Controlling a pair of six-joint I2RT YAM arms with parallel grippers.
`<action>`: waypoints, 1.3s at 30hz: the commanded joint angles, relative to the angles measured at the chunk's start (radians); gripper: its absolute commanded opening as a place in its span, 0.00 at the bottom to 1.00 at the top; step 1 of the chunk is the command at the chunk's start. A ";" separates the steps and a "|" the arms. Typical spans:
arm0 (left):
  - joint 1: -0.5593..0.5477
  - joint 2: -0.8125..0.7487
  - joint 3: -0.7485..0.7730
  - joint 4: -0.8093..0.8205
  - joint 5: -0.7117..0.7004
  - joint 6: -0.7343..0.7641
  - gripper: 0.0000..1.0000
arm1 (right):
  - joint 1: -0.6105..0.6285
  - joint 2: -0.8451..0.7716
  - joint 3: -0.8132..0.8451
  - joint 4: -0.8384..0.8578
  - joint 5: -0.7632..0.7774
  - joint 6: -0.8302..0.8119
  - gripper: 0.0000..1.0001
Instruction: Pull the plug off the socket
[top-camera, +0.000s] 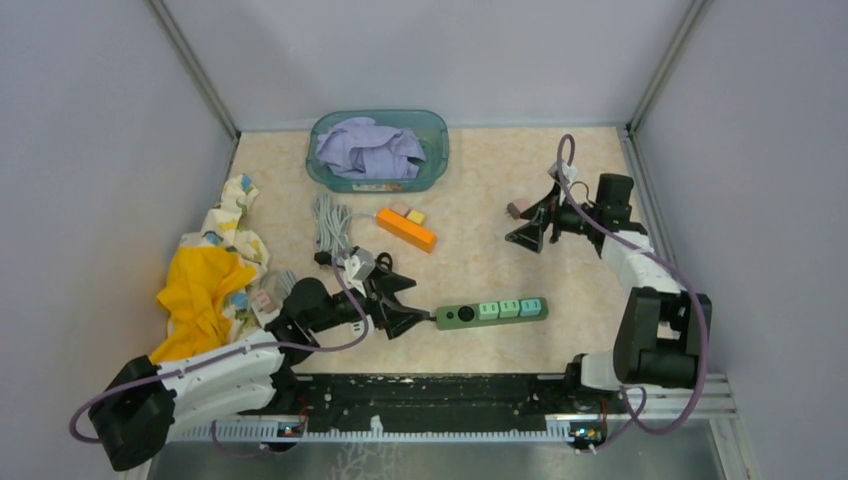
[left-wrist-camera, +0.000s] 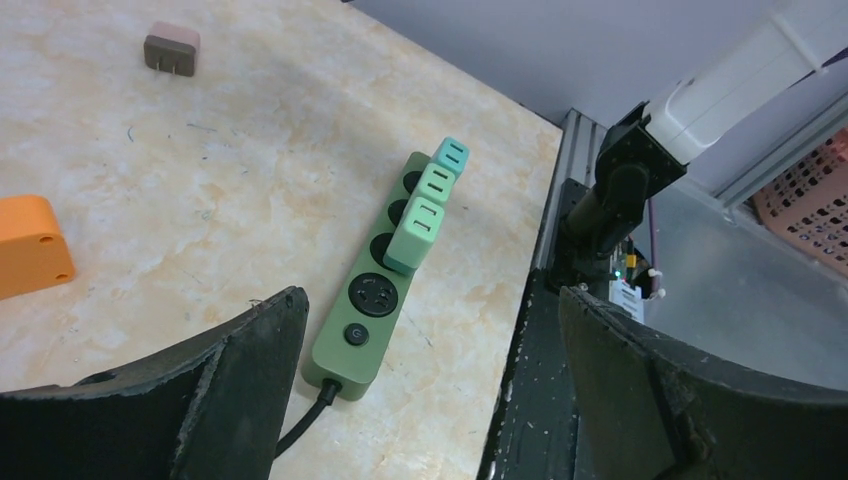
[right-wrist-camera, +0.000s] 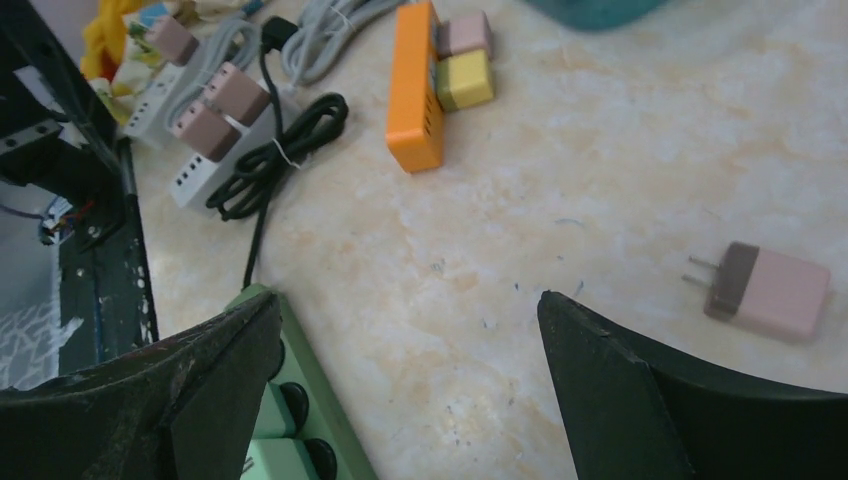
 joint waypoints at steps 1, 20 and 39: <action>0.004 -0.005 -0.064 0.191 0.006 -0.111 1.00 | 0.001 -0.134 -0.049 0.291 -0.193 0.136 0.99; 0.008 0.273 0.005 0.434 0.039 -0.255 1.00 | 0.111 -0.208 -0.007 -0.075 -0.146 -0.172 0.99; 0.008 0.006 -0.197 0.393 -0.119 -0.208 1.00 | 0.294 -0.266 -0.065 -0.369 -0.013 -0.696 0.99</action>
